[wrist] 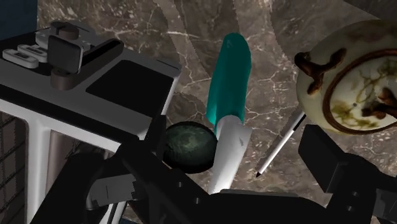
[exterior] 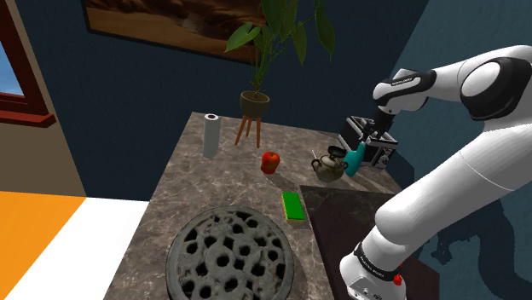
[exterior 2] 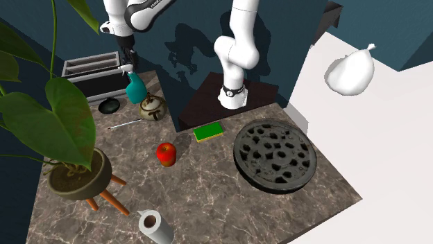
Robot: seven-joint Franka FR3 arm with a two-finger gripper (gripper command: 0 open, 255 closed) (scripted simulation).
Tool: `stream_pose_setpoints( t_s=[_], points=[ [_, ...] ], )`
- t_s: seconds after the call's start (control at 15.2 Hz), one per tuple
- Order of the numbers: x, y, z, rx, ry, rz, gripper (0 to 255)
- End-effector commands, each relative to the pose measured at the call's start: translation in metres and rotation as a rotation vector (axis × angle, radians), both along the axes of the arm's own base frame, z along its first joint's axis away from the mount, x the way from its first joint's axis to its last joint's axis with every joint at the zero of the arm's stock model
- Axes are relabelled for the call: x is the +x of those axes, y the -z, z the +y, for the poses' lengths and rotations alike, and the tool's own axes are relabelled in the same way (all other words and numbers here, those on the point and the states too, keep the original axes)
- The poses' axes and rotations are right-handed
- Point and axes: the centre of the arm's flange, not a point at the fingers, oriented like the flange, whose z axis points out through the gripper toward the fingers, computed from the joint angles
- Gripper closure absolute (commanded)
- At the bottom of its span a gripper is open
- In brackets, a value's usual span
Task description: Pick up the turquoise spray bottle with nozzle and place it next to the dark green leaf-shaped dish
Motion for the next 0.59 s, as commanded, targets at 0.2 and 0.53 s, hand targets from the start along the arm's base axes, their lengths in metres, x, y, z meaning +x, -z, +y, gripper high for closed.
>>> stream_pose_setpoints(
  t_s=[0.2,0.53],
  points=[
    [0.0,-0.034,0.004,0.001,0.0,0.001,0],
    [0.0,-0.034,0.004,0.001,0.0,0.001,0]
  ],
)
